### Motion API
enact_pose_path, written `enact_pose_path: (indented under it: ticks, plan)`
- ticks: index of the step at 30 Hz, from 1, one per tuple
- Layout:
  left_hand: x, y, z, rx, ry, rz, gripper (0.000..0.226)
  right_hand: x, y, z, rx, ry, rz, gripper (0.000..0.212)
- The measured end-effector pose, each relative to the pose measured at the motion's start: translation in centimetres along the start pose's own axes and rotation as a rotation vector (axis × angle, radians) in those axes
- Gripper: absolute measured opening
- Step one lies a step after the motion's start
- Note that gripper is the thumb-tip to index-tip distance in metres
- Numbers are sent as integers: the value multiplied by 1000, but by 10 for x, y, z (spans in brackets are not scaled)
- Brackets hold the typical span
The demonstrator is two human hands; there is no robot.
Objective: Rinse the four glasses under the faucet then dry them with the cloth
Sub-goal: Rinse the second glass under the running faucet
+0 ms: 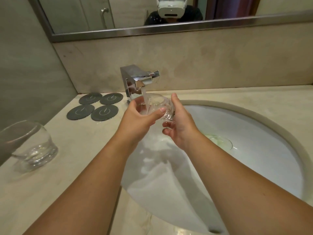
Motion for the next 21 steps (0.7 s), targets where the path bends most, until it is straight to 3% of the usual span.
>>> enact_pose_path:
  ticks: [9, 14, 17, 21]
  plan:
    - [-3, 0, 3, 62, 23, -59, 80, 6, -1, -5, -81, 81, -100, 30]
    - [-4, -3, 2, 6, 27, -109, 45, 4, 3, -3, -108, 51, -149, 31]
    - [-5, -5, -1, -33, 4, -68, 53, 4, 2, -1, -75, 70, -144, 24]
    - [-6, -4, -2, 10, -12, 15, 62, 2, 2, 0, -16, 58, -83, 49]
Point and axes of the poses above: each hand's wrist, its own y-axis towards the middle knuckle, its own z-axis out of the palm, x = y × z, the point moved 3 cm from there along y, towards the middle knuckle, and after that the axes turned 7 degrees about -y, right-handed, at the moved point
